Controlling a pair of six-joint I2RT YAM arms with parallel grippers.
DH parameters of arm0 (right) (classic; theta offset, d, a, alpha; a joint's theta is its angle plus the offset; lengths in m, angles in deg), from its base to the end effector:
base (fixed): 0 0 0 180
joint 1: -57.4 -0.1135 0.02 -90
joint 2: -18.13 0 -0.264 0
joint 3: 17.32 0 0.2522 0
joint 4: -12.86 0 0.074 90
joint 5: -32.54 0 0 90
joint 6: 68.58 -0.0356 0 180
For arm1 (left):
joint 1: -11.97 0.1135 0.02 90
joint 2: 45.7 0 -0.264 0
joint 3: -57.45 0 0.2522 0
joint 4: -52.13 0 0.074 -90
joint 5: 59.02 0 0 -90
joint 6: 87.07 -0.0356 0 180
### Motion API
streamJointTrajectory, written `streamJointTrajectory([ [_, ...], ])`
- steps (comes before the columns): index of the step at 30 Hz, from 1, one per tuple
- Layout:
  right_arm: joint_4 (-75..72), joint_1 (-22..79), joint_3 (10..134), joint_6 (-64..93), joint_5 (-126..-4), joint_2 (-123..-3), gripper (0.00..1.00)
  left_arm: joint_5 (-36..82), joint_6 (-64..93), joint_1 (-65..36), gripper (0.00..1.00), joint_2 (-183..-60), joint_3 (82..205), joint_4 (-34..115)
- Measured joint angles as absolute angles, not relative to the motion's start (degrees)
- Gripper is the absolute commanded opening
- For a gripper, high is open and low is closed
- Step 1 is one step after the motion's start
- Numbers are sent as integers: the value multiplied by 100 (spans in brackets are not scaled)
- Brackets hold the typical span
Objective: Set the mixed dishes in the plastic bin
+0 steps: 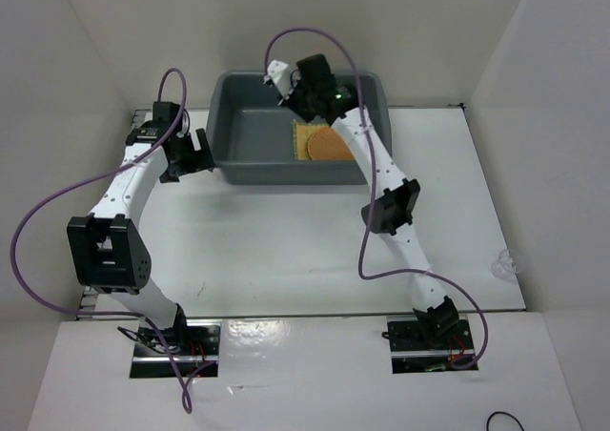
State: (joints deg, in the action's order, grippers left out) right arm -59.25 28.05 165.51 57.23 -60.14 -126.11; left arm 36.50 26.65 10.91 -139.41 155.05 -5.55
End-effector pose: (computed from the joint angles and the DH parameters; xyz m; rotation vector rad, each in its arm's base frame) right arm 0.4548 0.2576 0.3646 -1.1832 1.8013 -0.0149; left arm 0.3534 -0.0031 0.3058 -0.5306 2.4474 -0.0578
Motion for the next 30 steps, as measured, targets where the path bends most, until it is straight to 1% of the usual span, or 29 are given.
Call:
streamJointTrajectory([
  [5,-6030,2268,16783,5681,-6327,-13245,0,3456,2532,1353,100,-13948,15511,-466],
  [8,-6012,2084,16844,5677,-6497,-13389,0,3346,2523,1474,100,-14013,15564,-468],
  [17,-5787,2224,15880,5537,-7033,-13429,1,3016,2512,1614,100,-14481,15728,-477],
  [21,-5737,2276,15725,5533,-7135,-13553,1,2953,2512,1614,100,-14521,15730,-549],
  [24,-5708,2276,15804,5555,-7175,-13719,4,2940,2512,1614,100,-14523,15754,-595],
  [28,-5763,2272,16376,5653,-7181,-14218,4,2940,2514,1618,100,-14523,15758,-630],
  [30,-5781,2268,16394,5699,-7179,-14325,6,2940,2517,1629,100,-14523,15758,-651],
])
